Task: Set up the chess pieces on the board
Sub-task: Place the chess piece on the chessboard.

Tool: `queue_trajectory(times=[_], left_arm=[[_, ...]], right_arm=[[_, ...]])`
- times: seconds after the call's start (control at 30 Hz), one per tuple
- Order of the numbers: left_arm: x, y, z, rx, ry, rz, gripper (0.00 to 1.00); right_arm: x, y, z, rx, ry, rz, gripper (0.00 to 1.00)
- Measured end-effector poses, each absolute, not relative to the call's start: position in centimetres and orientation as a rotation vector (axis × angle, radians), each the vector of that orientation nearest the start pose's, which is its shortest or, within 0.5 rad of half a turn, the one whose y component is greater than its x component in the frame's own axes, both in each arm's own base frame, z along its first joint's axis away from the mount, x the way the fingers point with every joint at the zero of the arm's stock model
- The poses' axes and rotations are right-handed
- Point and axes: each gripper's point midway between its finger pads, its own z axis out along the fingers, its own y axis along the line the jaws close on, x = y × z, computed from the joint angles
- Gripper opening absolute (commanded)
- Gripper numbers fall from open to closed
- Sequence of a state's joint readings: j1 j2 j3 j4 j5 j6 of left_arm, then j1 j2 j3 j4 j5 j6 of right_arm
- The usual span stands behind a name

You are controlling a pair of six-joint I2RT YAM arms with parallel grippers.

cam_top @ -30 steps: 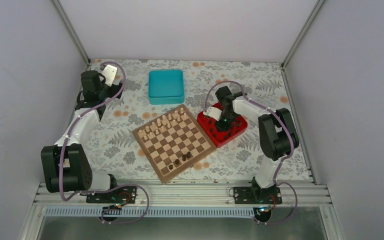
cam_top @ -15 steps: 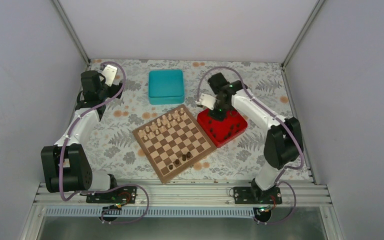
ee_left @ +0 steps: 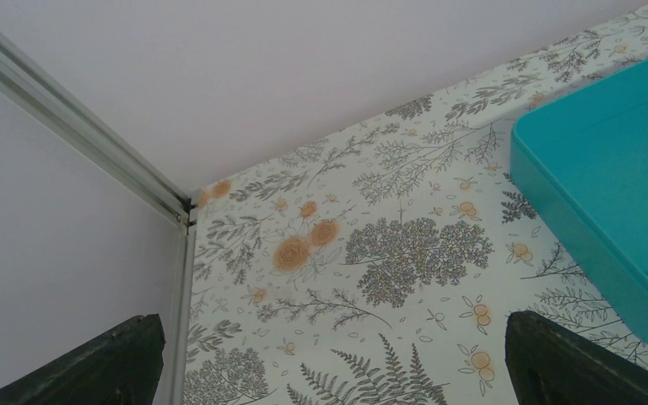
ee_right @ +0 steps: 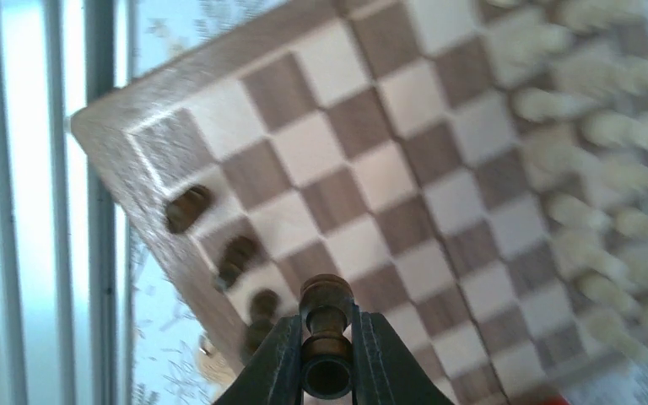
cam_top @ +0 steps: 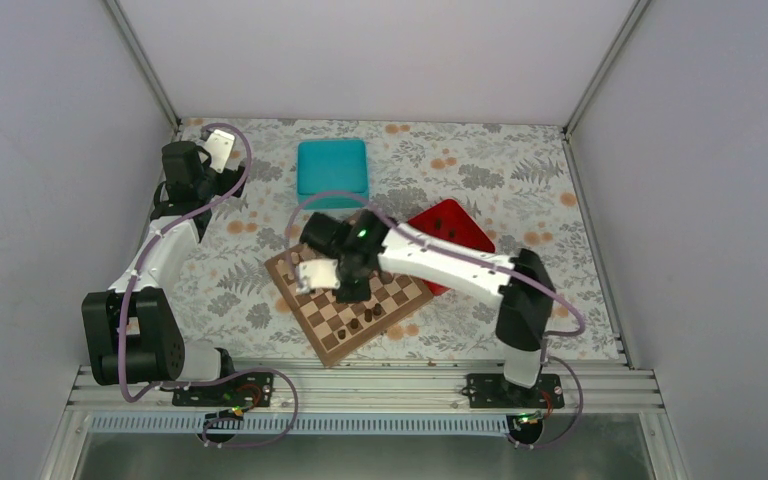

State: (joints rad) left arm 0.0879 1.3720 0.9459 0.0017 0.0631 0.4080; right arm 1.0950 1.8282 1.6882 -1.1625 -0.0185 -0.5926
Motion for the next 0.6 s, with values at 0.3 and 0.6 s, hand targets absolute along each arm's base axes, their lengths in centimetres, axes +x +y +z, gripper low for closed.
queue_trajectory(times=[0.3, 0.6], left_arm=[[43.9, 2.8, 22.4, 0.36, 1.972, 0.256, 1.0], [43.8, 2.8, 22.4, 0.359, 1.975, 0.256, 1.0]], right_arm=[[11.4, 38.5, 9.7, -2.43, 1.838, 0.163, 0.12], [9.5, 39.4, 8.3, -2.482, 1.803, 0.205, 0.12]])
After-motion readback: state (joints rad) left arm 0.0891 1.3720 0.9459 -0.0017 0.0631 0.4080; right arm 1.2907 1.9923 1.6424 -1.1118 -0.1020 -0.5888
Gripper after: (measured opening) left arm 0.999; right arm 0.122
